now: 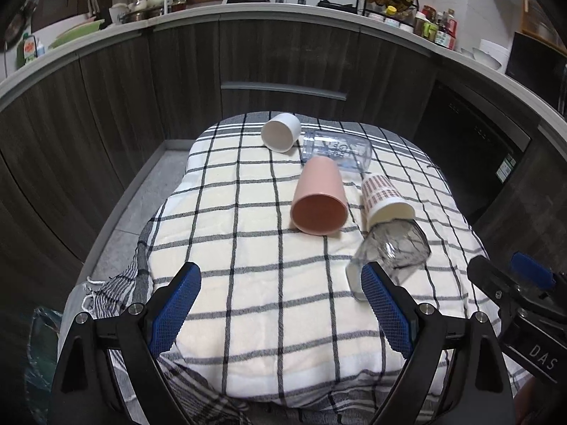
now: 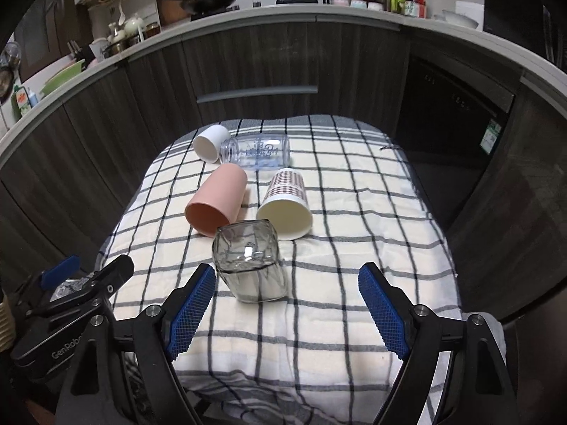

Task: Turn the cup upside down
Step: 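Open the right tool's fingers and release the glass tumbler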

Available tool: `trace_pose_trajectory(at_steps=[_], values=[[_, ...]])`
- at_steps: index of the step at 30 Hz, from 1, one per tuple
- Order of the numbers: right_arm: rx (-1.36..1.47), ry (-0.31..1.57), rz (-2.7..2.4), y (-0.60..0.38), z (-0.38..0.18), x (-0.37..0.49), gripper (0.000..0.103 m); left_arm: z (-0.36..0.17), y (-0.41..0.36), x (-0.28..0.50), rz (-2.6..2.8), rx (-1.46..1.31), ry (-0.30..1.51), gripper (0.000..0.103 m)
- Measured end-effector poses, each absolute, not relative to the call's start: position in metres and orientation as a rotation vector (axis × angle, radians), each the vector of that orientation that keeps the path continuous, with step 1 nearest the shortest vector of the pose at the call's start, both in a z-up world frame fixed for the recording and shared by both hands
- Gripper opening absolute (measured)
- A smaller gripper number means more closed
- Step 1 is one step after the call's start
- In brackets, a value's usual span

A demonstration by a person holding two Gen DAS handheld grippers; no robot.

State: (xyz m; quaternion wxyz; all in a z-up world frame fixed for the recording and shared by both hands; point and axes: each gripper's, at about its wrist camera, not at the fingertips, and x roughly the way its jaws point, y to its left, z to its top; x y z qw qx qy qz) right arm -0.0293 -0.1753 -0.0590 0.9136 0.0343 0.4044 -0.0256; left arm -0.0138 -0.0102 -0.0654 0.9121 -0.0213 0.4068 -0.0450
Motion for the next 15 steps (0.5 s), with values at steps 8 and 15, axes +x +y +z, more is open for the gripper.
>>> trace_pose_trajectory(at_steps=[8,15], values=[[0.037,0.706,-0.084,-0.181,-0.054,-0.057,0.083,-0.067,-0.025,-0.043,-0.109,0.013,0.758,0.093],[0.033,0.623,-0.120,-0.182,-0.061,-0.080,0.084,-0.072,-0.019,-0.062,-0.098,-0.009,0.699,0.093]])
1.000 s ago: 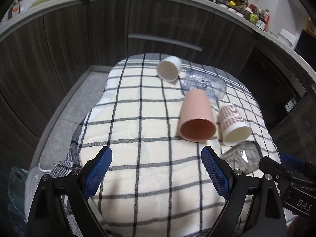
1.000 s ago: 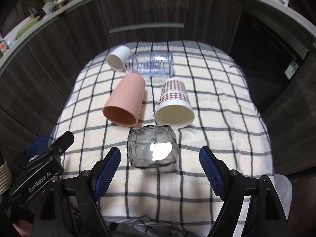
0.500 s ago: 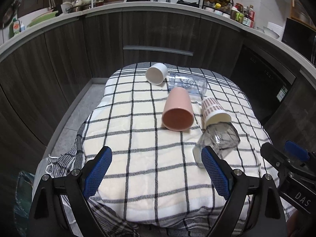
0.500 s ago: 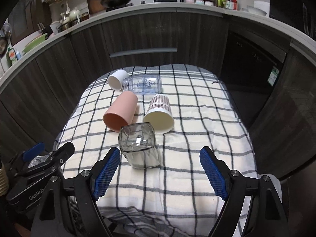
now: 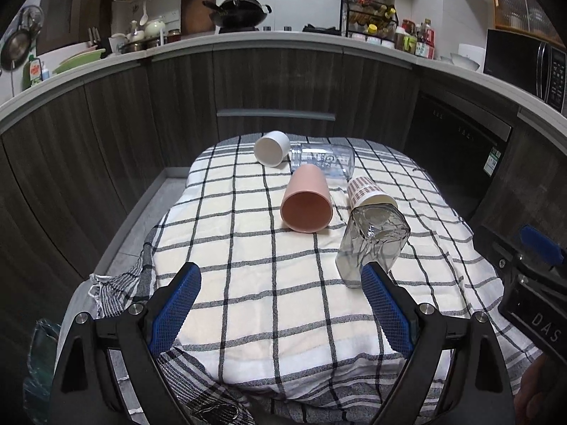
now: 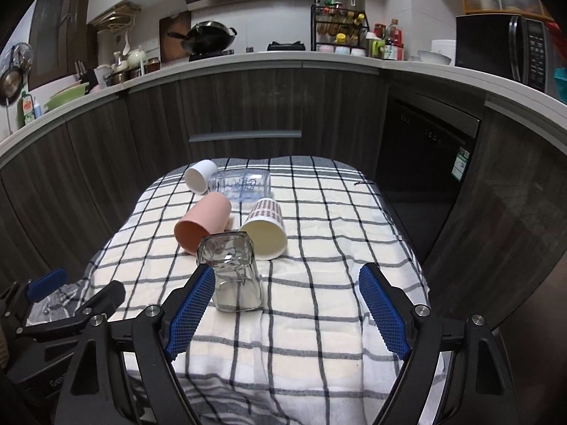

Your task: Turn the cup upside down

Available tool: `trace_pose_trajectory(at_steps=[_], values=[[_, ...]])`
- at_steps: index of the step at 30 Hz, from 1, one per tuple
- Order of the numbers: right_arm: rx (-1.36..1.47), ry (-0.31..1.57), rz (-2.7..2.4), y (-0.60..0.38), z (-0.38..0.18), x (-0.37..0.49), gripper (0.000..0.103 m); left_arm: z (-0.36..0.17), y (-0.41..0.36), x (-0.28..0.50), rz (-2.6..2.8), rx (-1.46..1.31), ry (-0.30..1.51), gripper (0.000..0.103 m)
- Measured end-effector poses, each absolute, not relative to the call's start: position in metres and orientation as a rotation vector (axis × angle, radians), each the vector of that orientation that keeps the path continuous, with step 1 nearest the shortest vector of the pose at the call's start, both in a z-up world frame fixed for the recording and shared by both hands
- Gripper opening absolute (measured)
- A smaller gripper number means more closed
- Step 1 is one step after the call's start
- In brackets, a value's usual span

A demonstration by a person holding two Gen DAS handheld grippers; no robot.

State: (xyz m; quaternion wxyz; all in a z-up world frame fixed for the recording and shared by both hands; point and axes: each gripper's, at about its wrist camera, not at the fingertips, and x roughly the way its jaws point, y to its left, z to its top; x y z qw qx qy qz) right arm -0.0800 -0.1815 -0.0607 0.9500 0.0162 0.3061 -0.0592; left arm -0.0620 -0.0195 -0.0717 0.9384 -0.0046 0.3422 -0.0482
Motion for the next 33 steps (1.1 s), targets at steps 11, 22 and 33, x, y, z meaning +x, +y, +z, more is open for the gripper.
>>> trace_pose_trajectory(at_steps=[11,22,33], values=[[0.065,0.599,-0.168,-0.187,-0.081,-0.085,0.084,-0.077,-0.013,-0.076,-0.090,-0.014,0.615,0.093],[0.081,0.573,-0.184,-0.193,-0.082,-0.089,0.084,-0.079,-0.017,-0.079,-0.099,0.002,0.596,0.093],[0.039,0.524,-0.162,-0.182,-0.076,-0.095,0.084,-0.079,-0.014,-0.080,-0.095,-0.009,0.591,0.093]])
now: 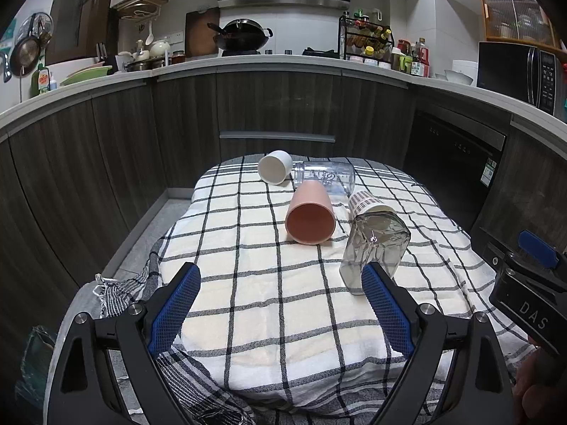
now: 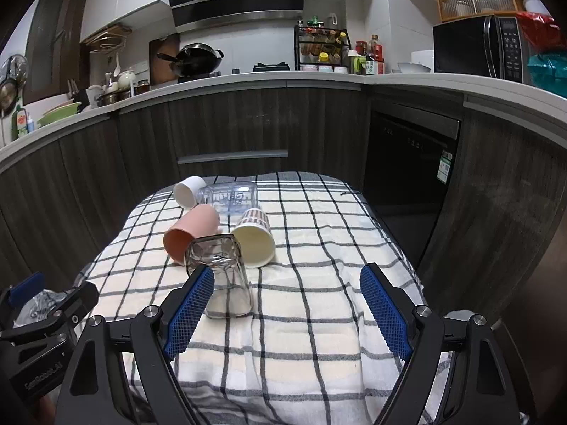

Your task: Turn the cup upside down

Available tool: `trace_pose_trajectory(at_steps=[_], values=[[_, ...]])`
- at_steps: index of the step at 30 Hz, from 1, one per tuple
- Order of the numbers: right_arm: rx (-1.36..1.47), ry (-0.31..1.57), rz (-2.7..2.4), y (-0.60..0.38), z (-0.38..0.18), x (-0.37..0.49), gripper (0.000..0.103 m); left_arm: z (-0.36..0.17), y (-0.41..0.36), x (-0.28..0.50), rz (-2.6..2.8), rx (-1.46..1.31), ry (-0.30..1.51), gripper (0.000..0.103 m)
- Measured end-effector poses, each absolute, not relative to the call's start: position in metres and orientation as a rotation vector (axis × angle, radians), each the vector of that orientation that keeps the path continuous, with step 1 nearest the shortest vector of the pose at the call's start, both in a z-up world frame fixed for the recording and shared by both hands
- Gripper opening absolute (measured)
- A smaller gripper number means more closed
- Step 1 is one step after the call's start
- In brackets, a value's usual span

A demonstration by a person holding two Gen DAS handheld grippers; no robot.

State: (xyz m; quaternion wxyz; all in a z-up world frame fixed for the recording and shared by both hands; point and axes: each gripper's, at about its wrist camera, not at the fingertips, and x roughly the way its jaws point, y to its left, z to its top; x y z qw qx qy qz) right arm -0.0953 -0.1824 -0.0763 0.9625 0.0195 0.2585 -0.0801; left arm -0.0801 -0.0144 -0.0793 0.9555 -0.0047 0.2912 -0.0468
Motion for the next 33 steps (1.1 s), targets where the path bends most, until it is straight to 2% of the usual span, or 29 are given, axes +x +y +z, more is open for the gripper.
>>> trace_pose_trajectory(at_steps=[33], values=[[0.024,0.480,-0.140,-0.1730,-0.0703,-0.1004,0.085,-0.0727,-0.0089,-0.0833,-0.070,-0.019,0.565,0.095]])
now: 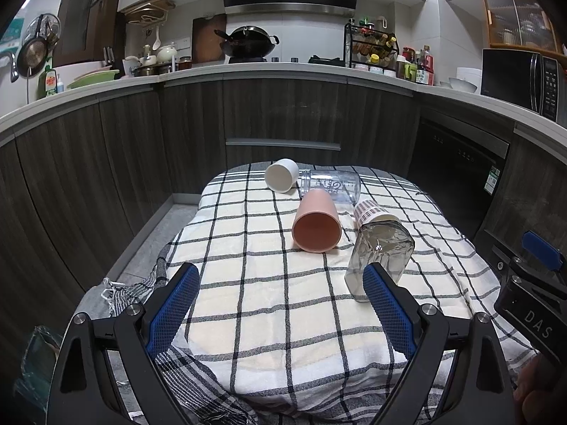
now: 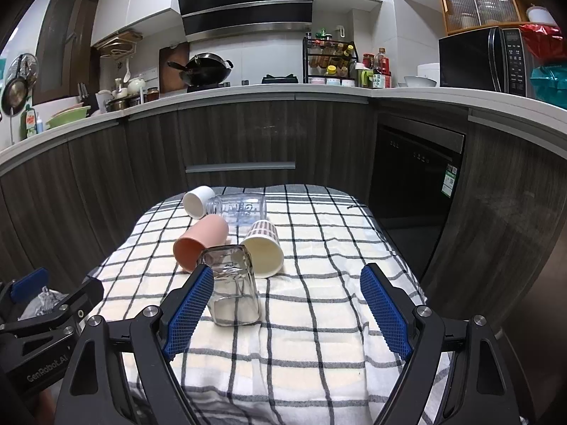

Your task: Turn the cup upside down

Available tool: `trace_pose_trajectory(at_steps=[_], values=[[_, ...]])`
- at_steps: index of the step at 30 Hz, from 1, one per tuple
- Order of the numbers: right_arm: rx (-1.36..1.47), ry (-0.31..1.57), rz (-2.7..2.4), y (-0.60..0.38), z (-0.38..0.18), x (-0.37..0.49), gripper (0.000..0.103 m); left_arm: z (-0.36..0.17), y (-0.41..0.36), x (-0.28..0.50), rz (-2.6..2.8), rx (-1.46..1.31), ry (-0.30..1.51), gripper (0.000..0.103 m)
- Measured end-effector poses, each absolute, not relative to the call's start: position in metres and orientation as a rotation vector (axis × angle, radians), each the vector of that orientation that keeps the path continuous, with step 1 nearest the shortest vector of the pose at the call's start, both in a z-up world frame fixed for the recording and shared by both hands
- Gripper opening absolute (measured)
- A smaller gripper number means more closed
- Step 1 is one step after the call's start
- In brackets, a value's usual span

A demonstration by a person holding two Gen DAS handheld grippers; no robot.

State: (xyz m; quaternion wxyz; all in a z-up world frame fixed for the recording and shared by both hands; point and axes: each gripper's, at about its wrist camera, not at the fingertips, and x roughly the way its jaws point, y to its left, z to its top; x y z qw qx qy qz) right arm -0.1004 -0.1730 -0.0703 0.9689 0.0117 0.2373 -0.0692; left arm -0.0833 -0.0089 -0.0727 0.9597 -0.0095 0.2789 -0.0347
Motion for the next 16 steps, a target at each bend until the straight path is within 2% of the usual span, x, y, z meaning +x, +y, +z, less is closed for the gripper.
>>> trace_pose_trajectory(at_steps=[16], values=[[0.018,0.486,-0.137,-0.1700,-0.0711,-0.0997,0.087,-0.0750,-0.0133,-0.0819,-0.065,-0.007,0.569,0.095]])
